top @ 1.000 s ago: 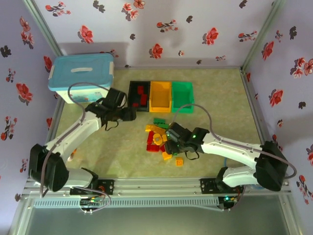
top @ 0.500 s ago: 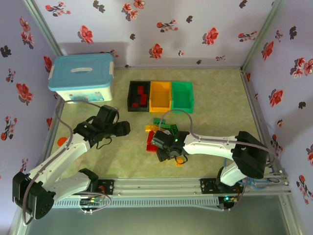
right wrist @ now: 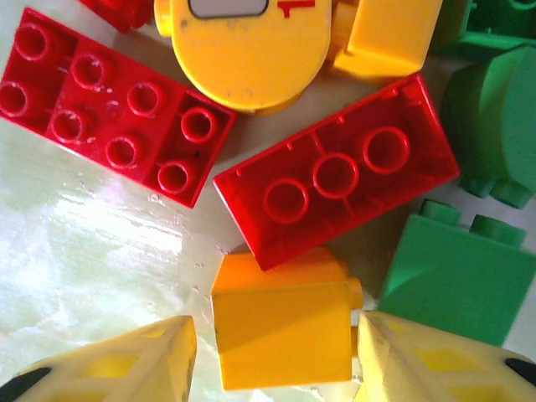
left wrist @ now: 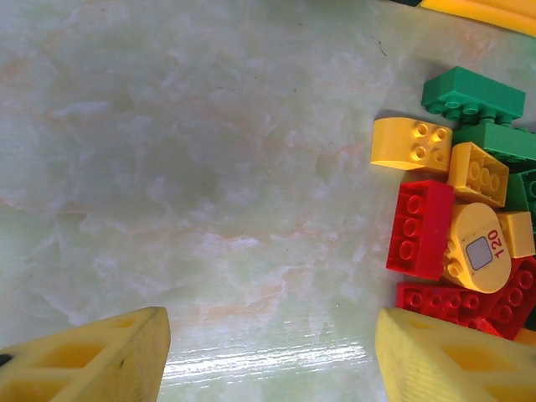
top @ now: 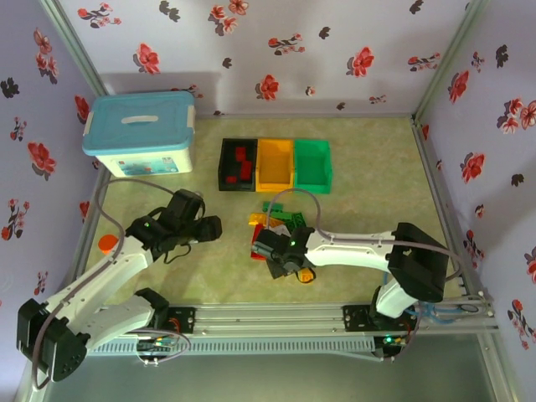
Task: Sort the legos into containers by color
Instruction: Pick up the lego from the bottom-center of the table.
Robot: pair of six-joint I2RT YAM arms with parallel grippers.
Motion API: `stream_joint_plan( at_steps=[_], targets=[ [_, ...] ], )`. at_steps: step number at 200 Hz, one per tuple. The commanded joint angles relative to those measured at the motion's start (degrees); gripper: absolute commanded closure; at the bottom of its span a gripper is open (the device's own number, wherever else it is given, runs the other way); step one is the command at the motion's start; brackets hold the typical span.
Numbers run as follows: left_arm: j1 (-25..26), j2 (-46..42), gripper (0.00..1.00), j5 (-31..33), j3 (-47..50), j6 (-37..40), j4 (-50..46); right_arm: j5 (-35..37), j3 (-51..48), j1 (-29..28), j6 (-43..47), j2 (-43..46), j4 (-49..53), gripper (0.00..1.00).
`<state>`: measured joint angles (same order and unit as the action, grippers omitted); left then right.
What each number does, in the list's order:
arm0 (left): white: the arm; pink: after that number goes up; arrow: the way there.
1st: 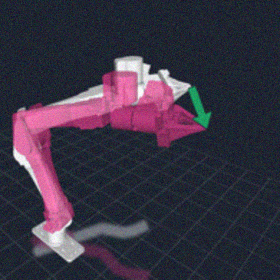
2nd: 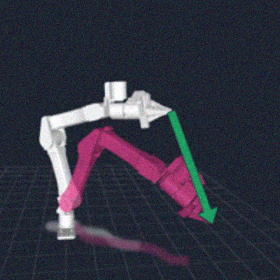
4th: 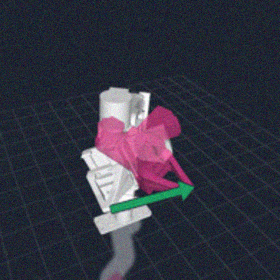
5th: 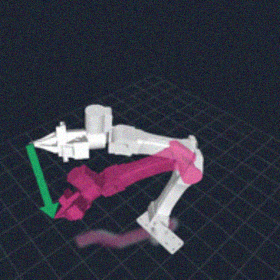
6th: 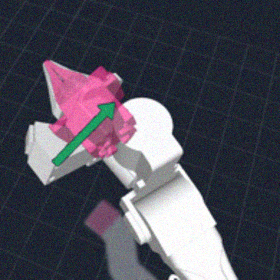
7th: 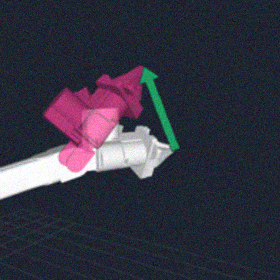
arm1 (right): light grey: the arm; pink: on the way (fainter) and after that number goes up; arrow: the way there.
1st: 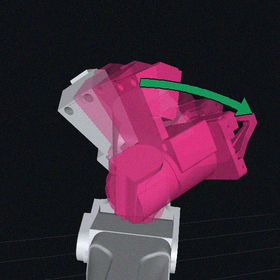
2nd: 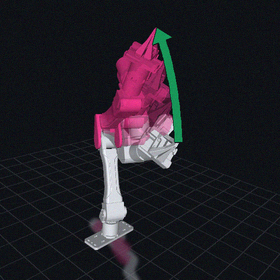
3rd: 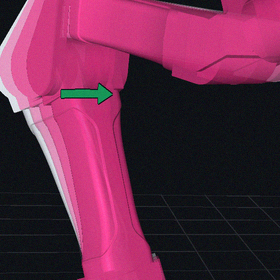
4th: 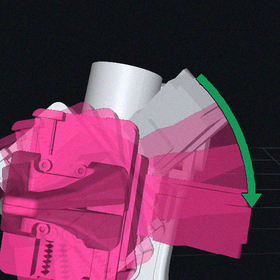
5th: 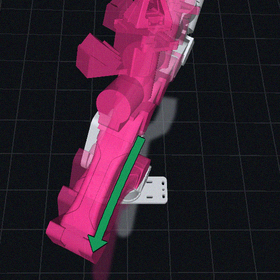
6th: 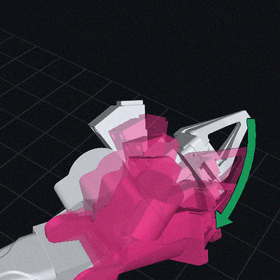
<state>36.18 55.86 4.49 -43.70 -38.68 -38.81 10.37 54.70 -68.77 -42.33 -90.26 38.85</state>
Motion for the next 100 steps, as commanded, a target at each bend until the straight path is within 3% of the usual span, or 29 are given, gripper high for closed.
stream_joint_plan(
  at_steps=[1,100],
  targets=[
    [0.6,-1.0,0.34,1.4,0.4,-1.0,-1.0,3.8,1.8,-0.8,-2.0,-0.8,3.7,0.47],
    [1.0,-1.0,0.35,1.6,1.0,-0.9,-0.8,3.4,3.8,-1.1,-2.0,-6.9,2.7,0.49]
  ],
)
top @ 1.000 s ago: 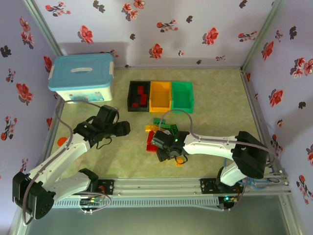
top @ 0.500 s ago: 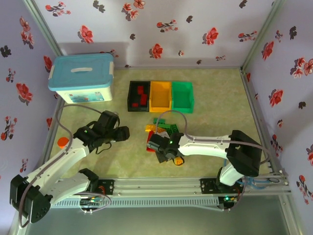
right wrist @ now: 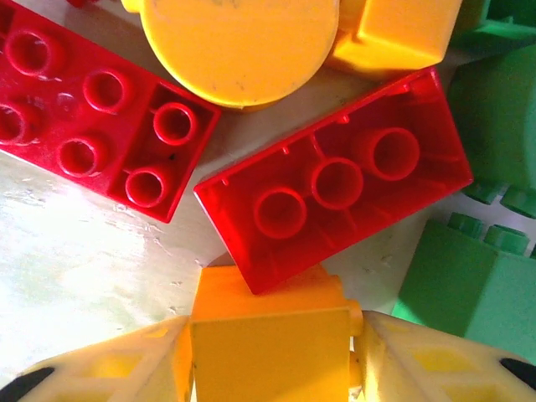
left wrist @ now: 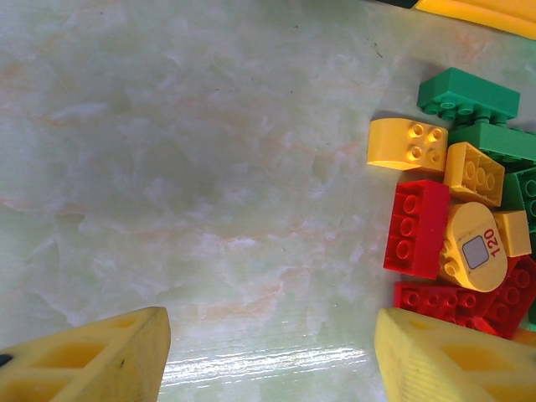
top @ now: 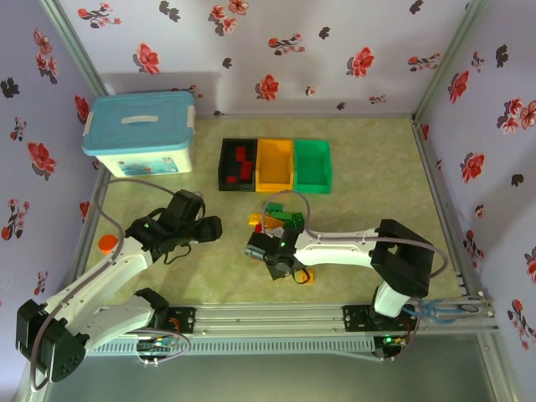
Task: Sort the legos into containers by color
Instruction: Pick up the lego from the bottom-center of the table, then place the lego in the container.
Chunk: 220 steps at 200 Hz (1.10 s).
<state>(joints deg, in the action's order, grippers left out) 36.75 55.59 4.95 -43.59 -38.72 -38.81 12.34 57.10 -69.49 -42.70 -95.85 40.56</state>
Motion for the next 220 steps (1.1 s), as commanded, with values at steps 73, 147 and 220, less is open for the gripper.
stream_joint_plan(
  at_steps=[73,147,220],
  targets=[
    [0.9,-2.1,0.35,1.3,2.1,-0.8,-0.5,8.5,7.6,1.2,1.8,2.0,6.9,0.65],
    [5.8,-3.2,0.35,2.3,5.2,-4.9,1.7,2.6,23.7,15.4,14.4,1.0,6.0,0.65],
    [10.7,-5.0,0.35,4.6,7.9,-7.9,1.6,-2.0,45.9,27.0,22.8,-16.4,10.6,0.65]
  ],
)
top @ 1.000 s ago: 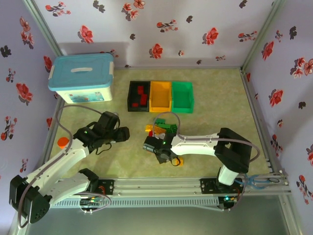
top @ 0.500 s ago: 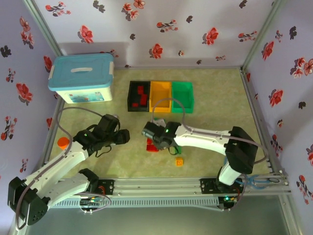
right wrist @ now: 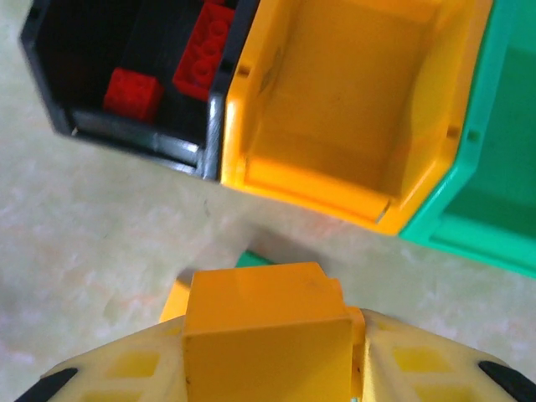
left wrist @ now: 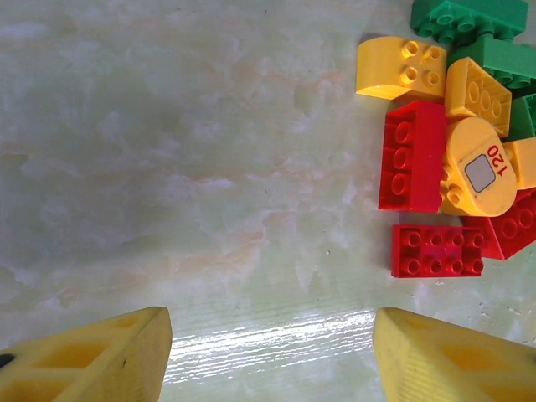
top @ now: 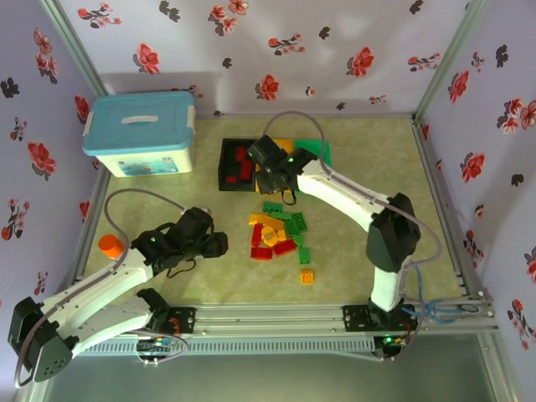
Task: Sort the legos into containers by color
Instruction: Place the lego in the container.
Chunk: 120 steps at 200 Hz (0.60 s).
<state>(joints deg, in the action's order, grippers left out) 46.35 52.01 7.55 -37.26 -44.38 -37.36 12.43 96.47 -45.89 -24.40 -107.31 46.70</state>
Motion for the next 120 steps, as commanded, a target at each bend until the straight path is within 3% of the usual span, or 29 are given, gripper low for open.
stream_joint_plan(
  at_steps=[1,43,96,109,120],
  targets=[
    [1.1,-1.5,0.35,2.1,1.5,-2.3,0.1,-2.2,6.9,3.6,4.7,-5.2,4.7,0.65],
    [2.1,-2.9,0.35,2.7,2.1,-2.9,-0.3,-4.1,20.0,8.4,8.1,-15.8,9.1,0.65],
    [2.8,-3.4,0.35,2.8,1.8,-2.9,-0.5,-4.1,30.4,10.6,8.5,-24.7,12.2,0.64],
    [3.3,-3.3,0.35,3.1,1.4,-3.1,-0.8,-3.8,32.7,10.6,8.5,-25.6,13.2,0.56],
    [3.8,-3.3,0.35,3.1,1.2,-2.9,-1.1,-3.1,34.1,10.6,8.4,-25.6,13.4,0.43]
  ],
)
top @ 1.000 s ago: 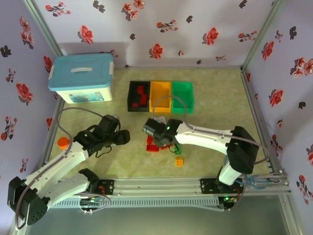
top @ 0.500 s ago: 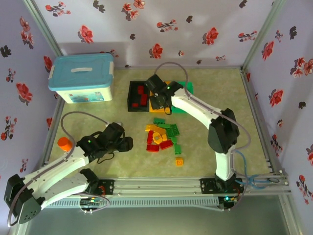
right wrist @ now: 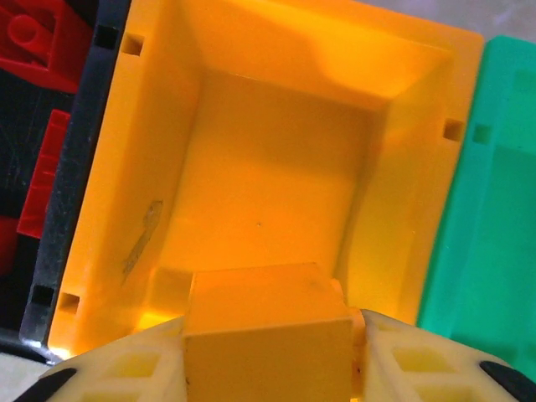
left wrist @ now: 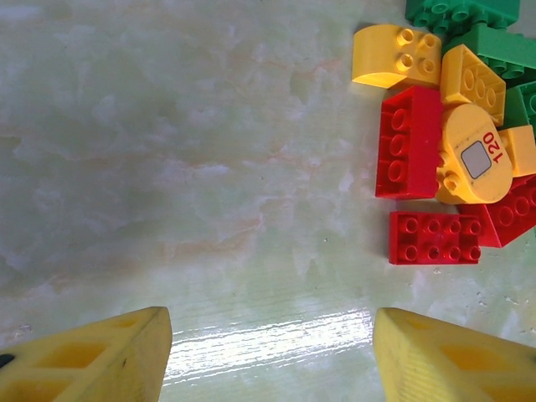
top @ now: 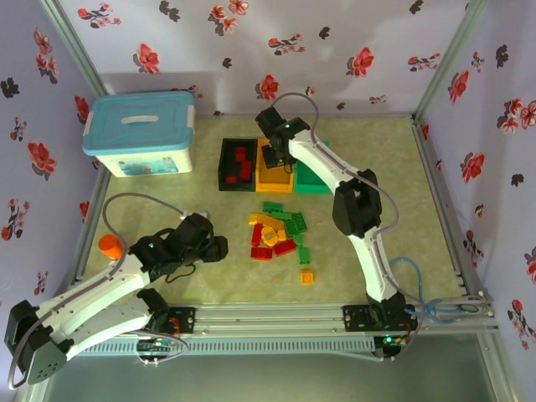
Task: Sort the legos into containers by color
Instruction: Place the lego in the container, then pick up the lego from the center of the table.
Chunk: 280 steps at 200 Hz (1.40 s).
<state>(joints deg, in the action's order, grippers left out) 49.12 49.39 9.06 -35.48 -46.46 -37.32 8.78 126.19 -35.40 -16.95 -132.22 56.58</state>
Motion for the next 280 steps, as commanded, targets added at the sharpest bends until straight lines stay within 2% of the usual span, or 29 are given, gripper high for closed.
stream_joint_plan(
  at_steps=[1,18,48,97,139,200,240,280],
  targets=[
    [1.1,-0.6,0.35,1.7,-0.6,-0.8,-1.2,0.6,4.4,0.1,1.0,-0.6,3.6,0.41],
    [1.7,-0.4,0.35,1.7,-1.1,-0.6,-1.4,1.9,6.2,0.1,1.3,0.5,4.1,0.31],
    [3.2,1.0,0.35,1.6,-2.0,-0.1,-0.3,2.2,4.0,-0.1,0.6,5.7,4.2,0.29],
    [6.9,9.6,0.34,0.8,-5.0,0.8,4.6,1.2,-15.6,-2.0,-0.4,22.5,-4.7,0.27],
    [6.9,15.2,0.35,-1.6,-5.6,1.4,11.9,1.7,-33.9,-2.1,-2.3,35.8,-10.2,0.28],
    [6.3,27.4,0.35,-5.0,-11.1,5.3,15.5,0.8,-59.1,-2.1,-7.2,51.2,-17.4,0.28],
    [4.6,34.5,0.38,-5.8,-15.7,8.1,14.1,1.3,-68.6,-2.1,-9.3,58.1,-18.0,0.29],
    [3.6,39.7,0.41,-6.4,-18.6,9.3,13.3,2.5,-72.6,-2.0,-10.3,63.1,-17.9,0.29]
  ],
)
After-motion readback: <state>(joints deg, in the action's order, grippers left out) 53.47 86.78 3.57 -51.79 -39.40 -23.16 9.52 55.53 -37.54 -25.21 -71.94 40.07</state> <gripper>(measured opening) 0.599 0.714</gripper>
